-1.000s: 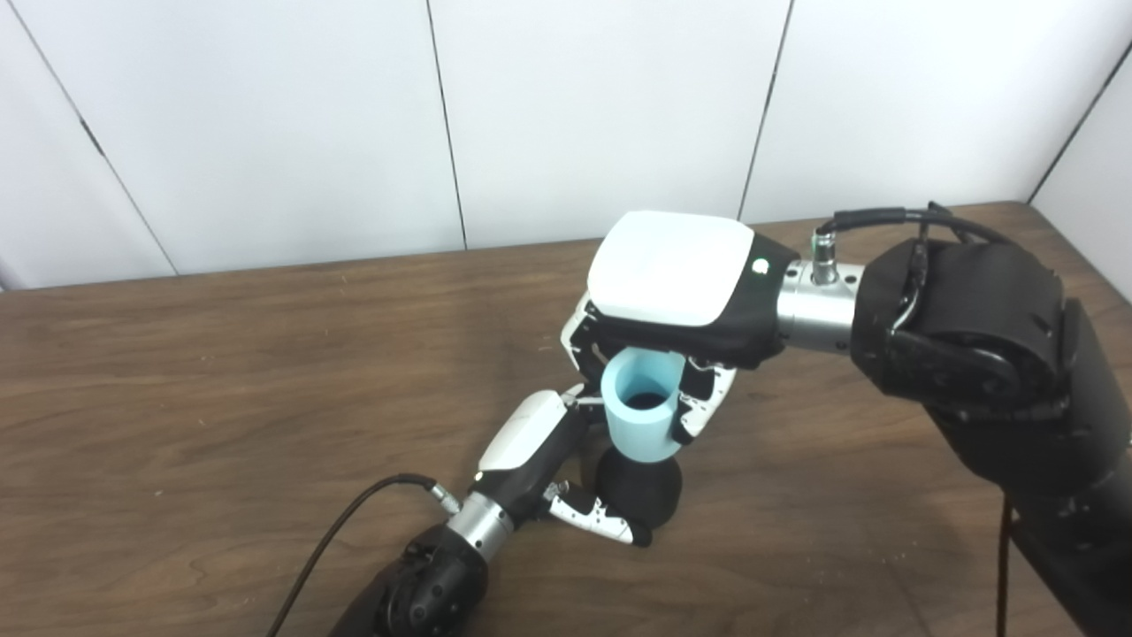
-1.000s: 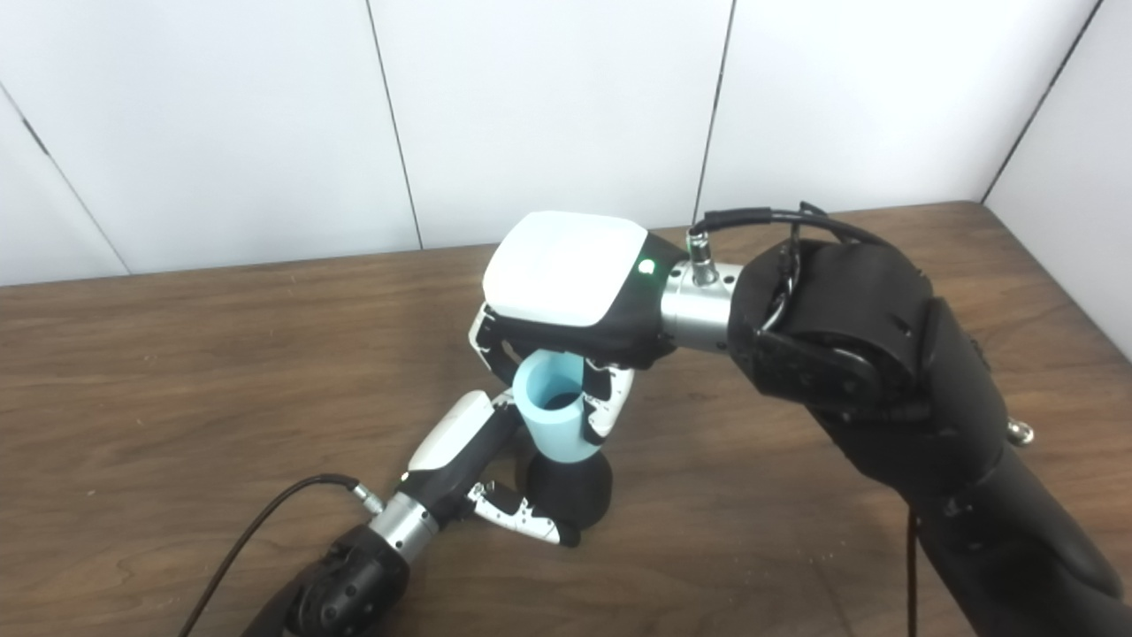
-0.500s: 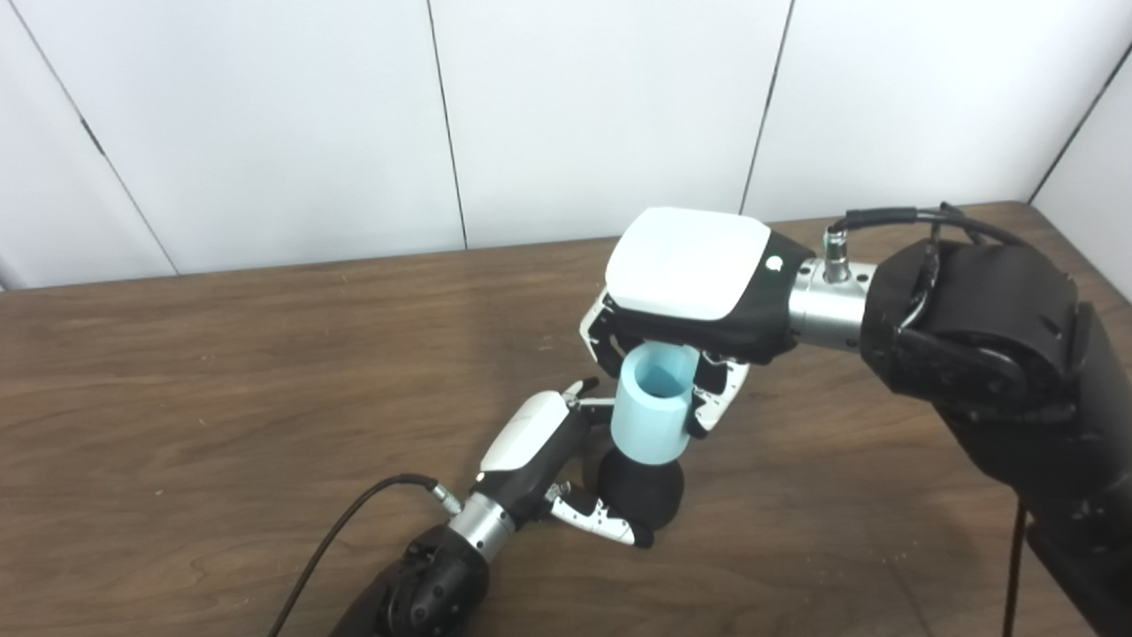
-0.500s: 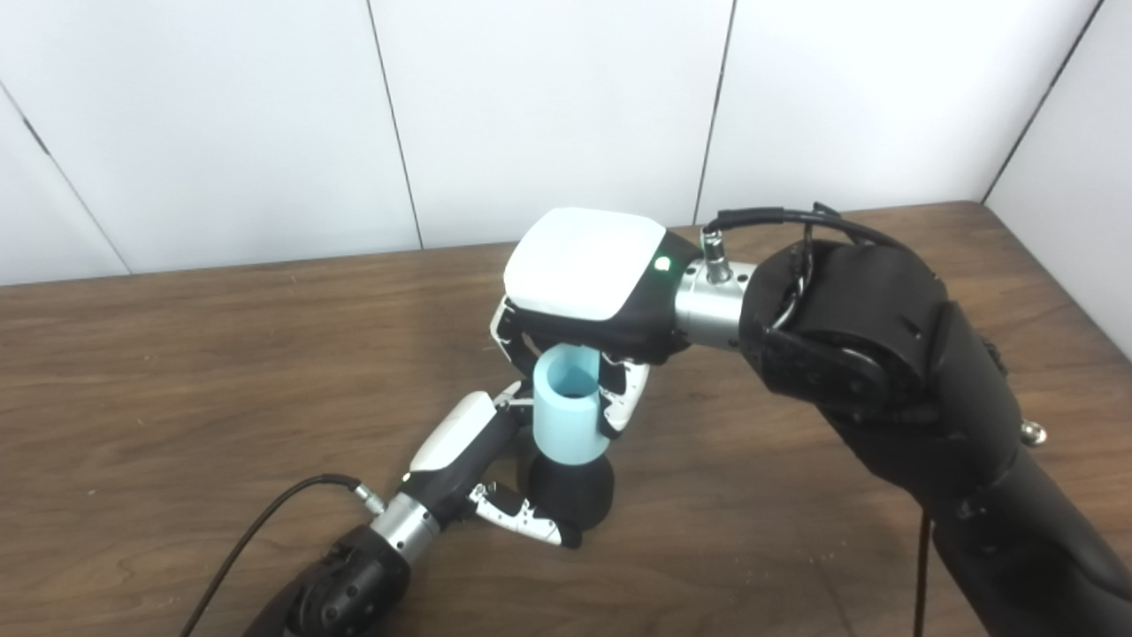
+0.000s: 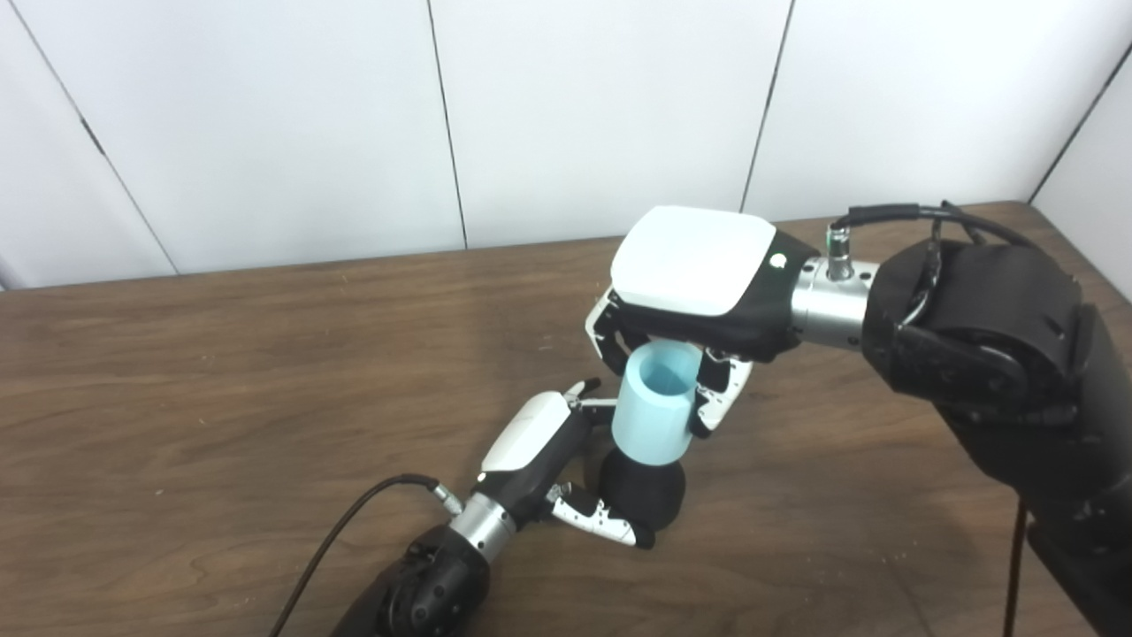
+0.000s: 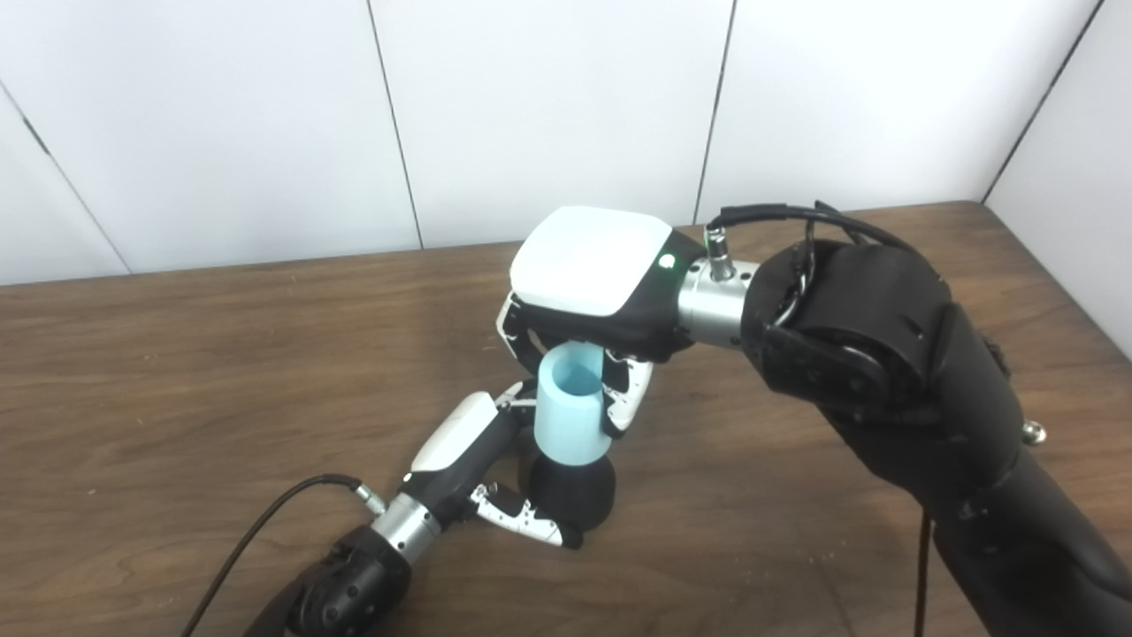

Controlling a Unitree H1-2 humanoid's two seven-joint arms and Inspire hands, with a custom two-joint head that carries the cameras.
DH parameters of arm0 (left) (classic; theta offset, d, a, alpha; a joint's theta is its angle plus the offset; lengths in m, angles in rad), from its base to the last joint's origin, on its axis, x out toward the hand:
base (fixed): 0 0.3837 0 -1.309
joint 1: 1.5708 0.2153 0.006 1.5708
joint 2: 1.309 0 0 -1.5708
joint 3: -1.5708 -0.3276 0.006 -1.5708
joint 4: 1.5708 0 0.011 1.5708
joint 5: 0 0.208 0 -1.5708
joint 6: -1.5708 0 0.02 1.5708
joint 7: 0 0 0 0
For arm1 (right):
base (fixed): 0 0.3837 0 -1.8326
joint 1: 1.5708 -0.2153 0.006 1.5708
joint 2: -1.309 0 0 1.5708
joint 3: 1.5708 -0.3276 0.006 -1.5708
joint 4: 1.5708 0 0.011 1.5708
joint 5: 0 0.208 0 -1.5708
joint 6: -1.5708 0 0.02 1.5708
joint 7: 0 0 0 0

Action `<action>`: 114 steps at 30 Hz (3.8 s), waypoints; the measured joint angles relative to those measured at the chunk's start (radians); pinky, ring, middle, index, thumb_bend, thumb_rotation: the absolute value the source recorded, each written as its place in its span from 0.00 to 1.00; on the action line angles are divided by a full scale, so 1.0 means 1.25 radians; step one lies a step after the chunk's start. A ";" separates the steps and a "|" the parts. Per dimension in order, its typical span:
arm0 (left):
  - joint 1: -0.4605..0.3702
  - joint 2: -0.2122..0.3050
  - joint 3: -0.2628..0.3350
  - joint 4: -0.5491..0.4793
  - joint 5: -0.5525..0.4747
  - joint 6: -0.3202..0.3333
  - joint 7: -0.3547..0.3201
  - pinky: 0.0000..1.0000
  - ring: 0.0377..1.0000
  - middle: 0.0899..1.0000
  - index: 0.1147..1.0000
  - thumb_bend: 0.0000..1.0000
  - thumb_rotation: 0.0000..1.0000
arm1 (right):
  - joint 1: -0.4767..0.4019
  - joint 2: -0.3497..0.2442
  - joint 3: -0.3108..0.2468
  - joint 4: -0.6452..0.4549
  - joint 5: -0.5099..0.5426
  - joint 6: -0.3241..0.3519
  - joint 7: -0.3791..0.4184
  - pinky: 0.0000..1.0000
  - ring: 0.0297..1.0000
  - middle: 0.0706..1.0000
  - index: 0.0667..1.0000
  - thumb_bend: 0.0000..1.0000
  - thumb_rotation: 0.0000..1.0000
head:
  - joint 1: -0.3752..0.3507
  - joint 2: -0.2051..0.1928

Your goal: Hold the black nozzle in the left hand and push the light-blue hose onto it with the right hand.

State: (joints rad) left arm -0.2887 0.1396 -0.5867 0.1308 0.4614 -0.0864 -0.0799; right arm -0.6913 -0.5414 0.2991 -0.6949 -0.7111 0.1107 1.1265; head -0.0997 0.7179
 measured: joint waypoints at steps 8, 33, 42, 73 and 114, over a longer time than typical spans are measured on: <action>0.002 0.000 -0.001 -0.002 0.000 0.000 -0.001 0.98 0.72 0.50 0.37 0.51 0.00 | 0.010 0.003 0.003 -0.018 -0.002 -0.004 -0.004 0.28 0.38 0.46 0.46 0.52 0.00 | 0.002 0.001; 0.005 0.000 0.001 -0.006 0.000 0.001 -0.002 0.96 0.72 0.50 0.37 0.51 0.00 | 0.038 0.002 0.015 0.030 0.040 -0.066 -0.085 0.36 0.41 0.50 0.42 0.52 0.00 | 0.005 0.007; 0.005 0.000 0.001 -0.007 0.000 0.003 -0.003 0.96 0.72 0.50 0.37 0.51 0.00 | 0.038 0.000 0.017 0.044 0.037 -0.072 -0.090 0.35 0.41 0.49 0.43 0.52 0.00 | 0.005 0.007; 0.007 0.000 -0.001 -0.011 0.000 0.006 -0.004 0.96 0.72 0.50 0.37 0.51 0.00 | 0.066 -0.004 0.009 0.038 0.050 -0.064 -0.123 0.34 0.40 0.44 0.48 0.52 0.00 | 0.004 0.011; 0.010 0.001 -0.001 -0.017 0.000 0.007 -0.008 0.97 0.72 0.50 0.37 0.51 0.00 | 0.209 0.012 -0.115 0.061 0.037 -0.260 -0.389 0.94 1.00 1.00 0.94 1.00 0.50 | 0.005 0.013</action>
State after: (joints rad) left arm -0.2760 0.1409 -0.5880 0.1090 0.4615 -0.0779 -0.0898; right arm -0.4300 -0.5268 0.1558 -0.6189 -0.6649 -0.2140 0.6407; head -0.0936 0.7348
